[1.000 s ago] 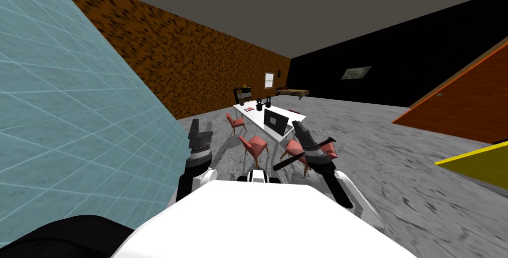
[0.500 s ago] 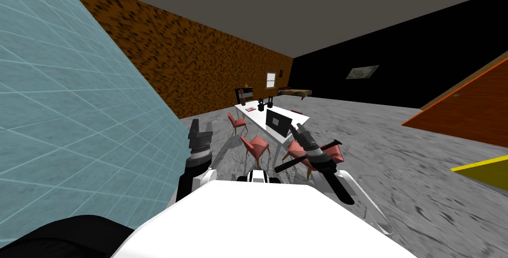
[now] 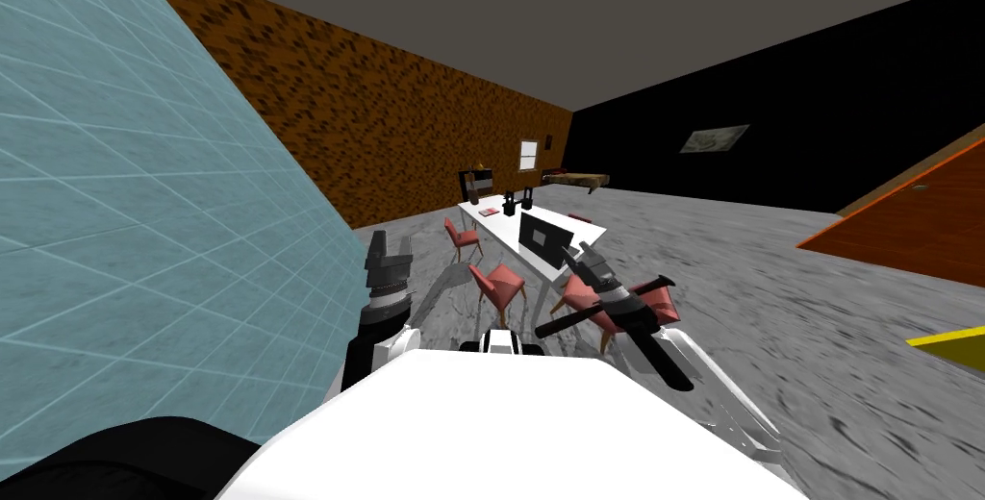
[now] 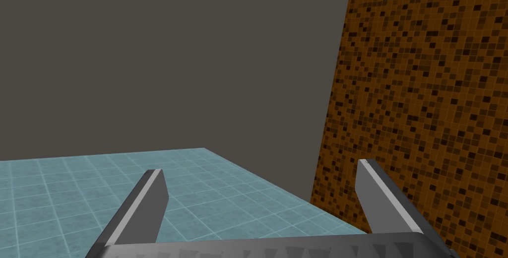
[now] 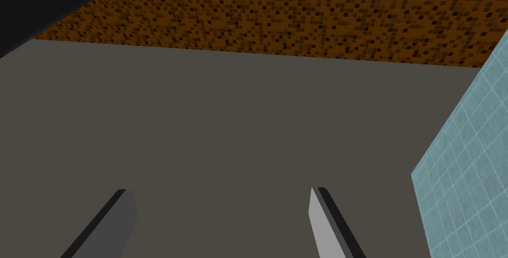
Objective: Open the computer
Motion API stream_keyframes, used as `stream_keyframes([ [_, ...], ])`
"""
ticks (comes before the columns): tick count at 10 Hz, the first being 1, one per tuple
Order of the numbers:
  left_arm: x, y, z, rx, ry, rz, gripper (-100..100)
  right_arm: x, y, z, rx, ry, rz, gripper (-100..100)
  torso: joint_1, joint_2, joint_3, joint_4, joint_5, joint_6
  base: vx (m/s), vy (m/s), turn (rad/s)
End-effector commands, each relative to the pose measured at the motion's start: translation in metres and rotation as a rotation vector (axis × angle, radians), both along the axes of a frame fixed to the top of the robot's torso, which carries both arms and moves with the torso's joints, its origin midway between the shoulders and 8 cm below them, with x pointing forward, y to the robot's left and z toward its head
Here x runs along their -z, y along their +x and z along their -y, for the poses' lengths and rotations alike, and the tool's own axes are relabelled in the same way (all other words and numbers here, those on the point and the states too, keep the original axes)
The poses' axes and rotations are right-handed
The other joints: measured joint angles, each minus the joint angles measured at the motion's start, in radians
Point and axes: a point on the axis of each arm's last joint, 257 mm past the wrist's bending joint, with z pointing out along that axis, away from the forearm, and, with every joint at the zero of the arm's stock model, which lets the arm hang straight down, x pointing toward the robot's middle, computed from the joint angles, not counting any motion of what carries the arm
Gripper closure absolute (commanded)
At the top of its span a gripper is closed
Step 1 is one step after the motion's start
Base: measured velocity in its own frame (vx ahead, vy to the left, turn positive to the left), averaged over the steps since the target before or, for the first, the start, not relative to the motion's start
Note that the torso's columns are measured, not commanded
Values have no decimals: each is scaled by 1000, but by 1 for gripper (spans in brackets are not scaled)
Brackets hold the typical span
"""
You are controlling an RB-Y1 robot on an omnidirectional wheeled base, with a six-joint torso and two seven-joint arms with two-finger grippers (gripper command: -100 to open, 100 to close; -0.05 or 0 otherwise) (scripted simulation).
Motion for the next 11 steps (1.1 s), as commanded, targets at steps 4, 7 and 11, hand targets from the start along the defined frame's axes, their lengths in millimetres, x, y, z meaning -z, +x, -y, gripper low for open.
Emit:
stream_keyframes([
  [4, 0, 0, 0, 0, 0, 0, 0, 36, 18, 40, 110, -315, -45, -100, 0, 0, 0, 0, 0, 0, 28, 21, 49],
  [7, 0, 0, 0, 0, 0, 0, 0, 51, 27, 69, 169, -513, -65, -100, 0, 0, 0, 0, 0, 0, 37, 23, 51],
  [11, 0, 0, 0, 0, 0, 0, 0, 62, 38, 114, 243, -778, -83, -100, 0, 0, 0, 0, 0, 0, 31, 21, 57],
])
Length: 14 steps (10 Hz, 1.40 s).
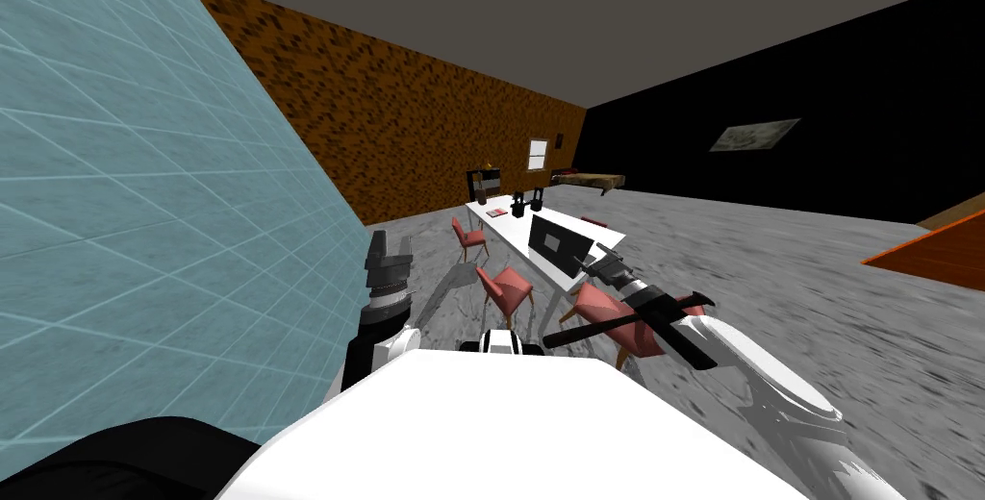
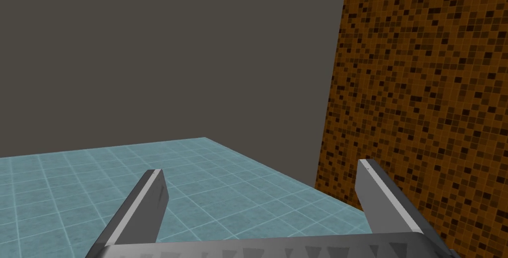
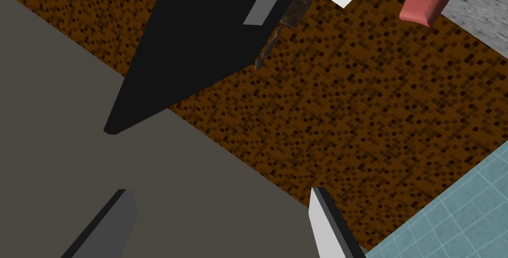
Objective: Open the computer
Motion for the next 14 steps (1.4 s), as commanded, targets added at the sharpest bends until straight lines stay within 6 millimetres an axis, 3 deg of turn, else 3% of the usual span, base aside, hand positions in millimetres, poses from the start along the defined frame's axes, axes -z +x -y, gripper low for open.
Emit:
stream_keyframes([
  [1, 0, 0, 0, 0, 0, 0, 0, 4, 4, 28, 45, -168, -12, -100, 0, 0, 0, 0, 0, 0, 35, 22, 47],
  [4, 0, 0, 0, 0, 0, 0, 0, 5, 10, 63, 96, -343, -22, -100, 0, 0, 0, 0, 0, 0, 31, 19, 55],
  [6, 0, 0, 0, 0, 0, 0, 0, 4, 12, 62, 97, -343, -22, -100, 0, 0, 0, 0, 0, 0, 19, 10, 22],
  [8, 0, 0, 0, 0, 0, 0, 0, 0, 20, 99, 179, -355, -28, -100, -1, 4, 2, 1, 0, -1, -120, -28, 348],
  [9, 0, 0, 0, 0, 0, 0, 0, 5, 19, 105, 189, -354, -40, -100, -1, 7, 4, 2, 0, 0, -149, -26, 276],
  [14, 0, 0, 0, 0, 0, 0, 0, -1, 25, 205, 413, -353, -74, -100, 1, 1, 1, 0, 0, 0, -200, -12, 430],
])
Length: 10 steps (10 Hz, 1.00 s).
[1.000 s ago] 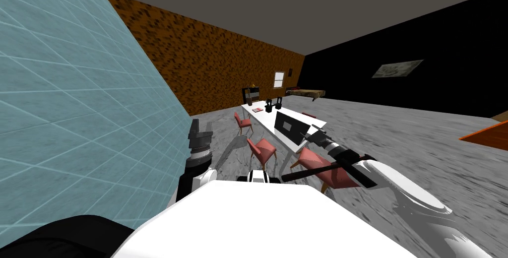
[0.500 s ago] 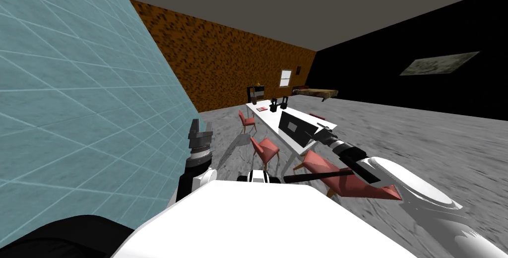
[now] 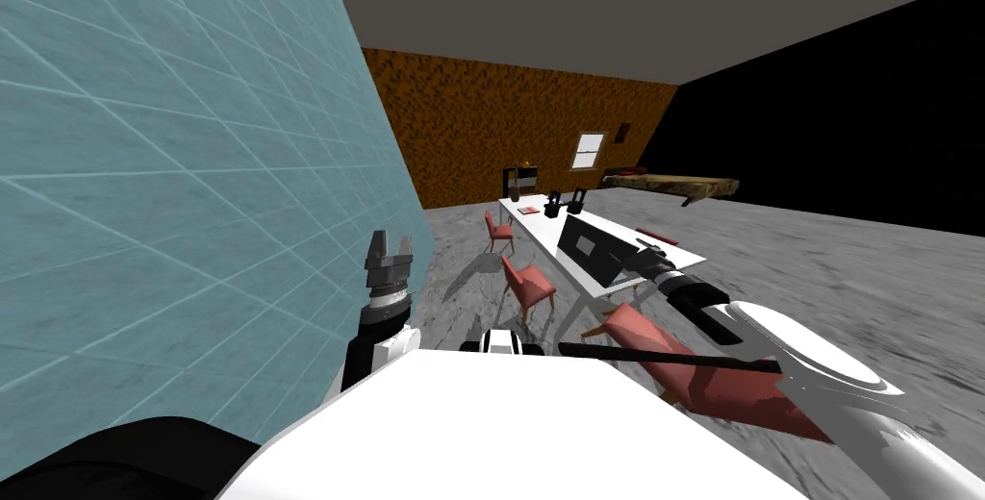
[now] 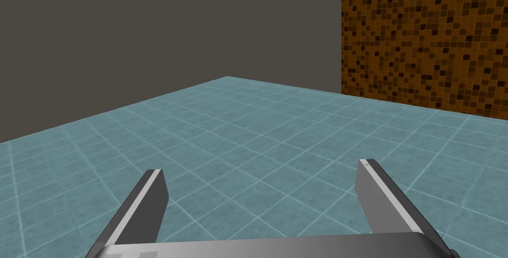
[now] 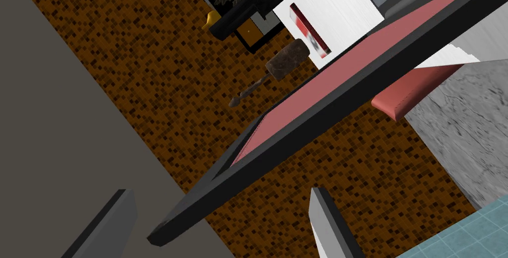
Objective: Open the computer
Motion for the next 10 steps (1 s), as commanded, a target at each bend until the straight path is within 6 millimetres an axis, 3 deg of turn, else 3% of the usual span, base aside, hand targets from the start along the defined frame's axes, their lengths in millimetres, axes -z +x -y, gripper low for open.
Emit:
stream_keyframes([
  [1, 0, 0, 0, 0, 0, 0, 0, -2, -3, 36, 80, 1, 1, -100, -1, -1, -1, 0, 0, 1, -144, 10, 155],
  [2, 0, 0, 0, 0, 0, 0, 0, -2, -3, 36, 80, 1, 1, -100, -1, -5, -3, -1, 0, 2, -49, 4, -19],
  [4, 0, 0, 0, 0, 0, 0, 0, -6, -6, 74, 170, 4, 6, -100, -1, -6, -4, -2, 0, -2, -102, 1, 362],
  [5, 0, 0, 0, 0, 0, 0, 0, -4, -7, 76, 174, 5, 3, -100, 0, -1, -1, 0, 0, -1, -120, 0, 221],
  [6, 0, 0, 0, 0, 0, 0, 0, -8, -8, 92, 212, 6, 12, -100, 0, 1, 1, 0, 0, 1, -130, 23, 317],
  [7, 0, 0, 0, 0, 0, 0, 0, -6, -9, 85, 193, 7, 9, -100, 1, 1, 1, 0, 0, 0, -61, 12, 80],
  [8, 0, 0, 0, 0, 0, -1, 0, -4, -7, 76, 174, 5, 3, 100, 0, -3, -2, -1, 0, 1, 31, 10, -265],
  [9, 0, 0, 0, -1, 0, -1, 0, -3, -5, 56, 127, 3, 2, 100, -1, -7, -4, -2, 0, 2, 158, -39, -397],
  [10, 0, 0, 0, -1, 0, -1, 0, -3, -5, 56, 127, 3, 2, 100, -4, -12, -6, -6, -5, 2, 137, -15, -246],
])
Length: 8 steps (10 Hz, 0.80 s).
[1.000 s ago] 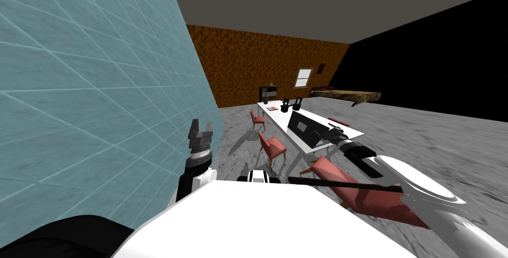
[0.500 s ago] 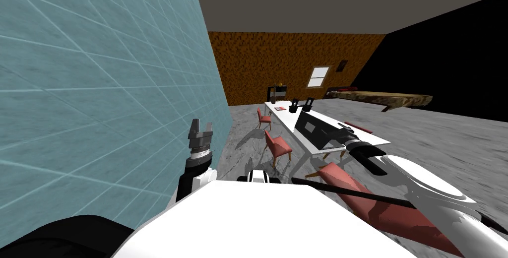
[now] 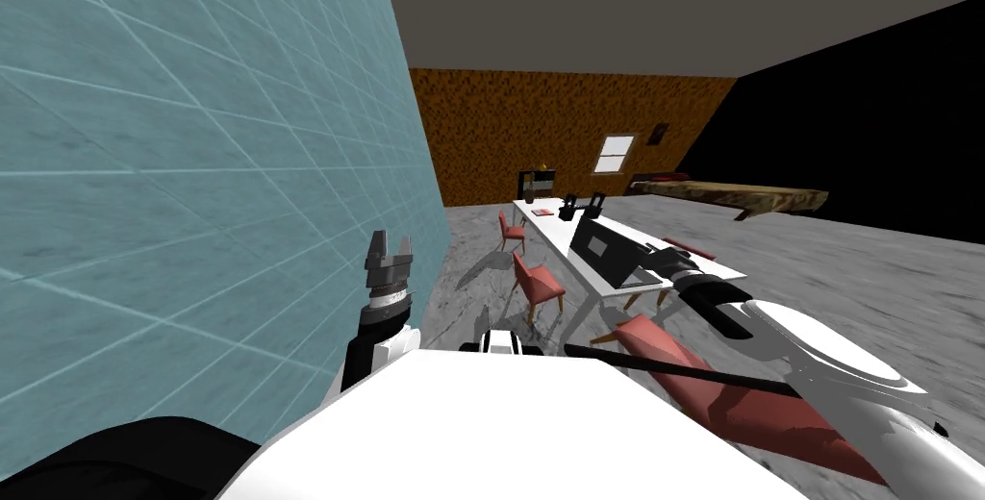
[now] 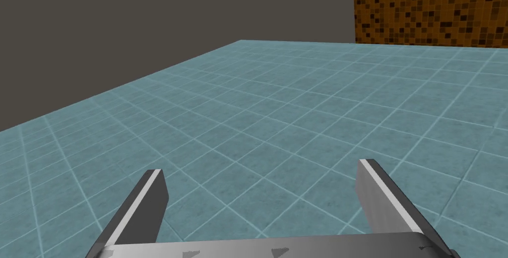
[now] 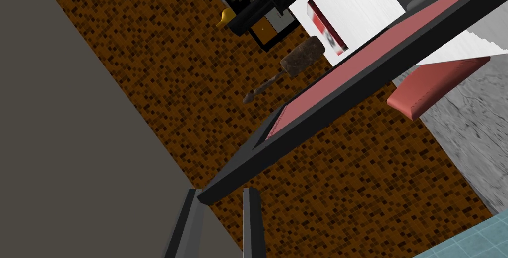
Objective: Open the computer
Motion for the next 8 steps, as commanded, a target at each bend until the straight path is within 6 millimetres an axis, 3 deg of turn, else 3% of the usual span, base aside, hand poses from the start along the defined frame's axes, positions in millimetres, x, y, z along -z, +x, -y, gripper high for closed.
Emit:
stream_keyframes([
  [1, 0, 0, 0, 0, 0, 0, 0, 6, 0, -33, -74, 2, -13, 100, -3, 2, 0, 0, -1, -2, 127, -7, -357],
  [3, 0, 0, 0, 0, 0, 0, 0, 13, -1, -68, -155, 4, -24, 100, -4, 5, 3, 1, -2, 1, 219, -3, -453],
  [4, 0, 0, 0, 0, 0, 0, 0, 8, 1, -74, -167, 0, -15, 100, -5, 4, 3, -1, -4, 0, 142, -5, -183],
  [6, 0, 0, 0, 0, 0, 0, 0, 9, -2, -116, -259, 2, -15, 100, -5, 6, 4, -1, -4, -2, 133, -5, -323],
  [7, 0, 0, 0, 0, 0, 0, 0, 8, -2, -116, -260, 1, -14, 100, -5, 5, 4, -2, -5, 2, 137, 19, -258],
  [8, 0, 0, 0, 0, 0, 0, 0, 9, -4, -137, -306, 3, -13, 100, -6, 5, 4, -2, -5, -1, 134, 15, -316],
])
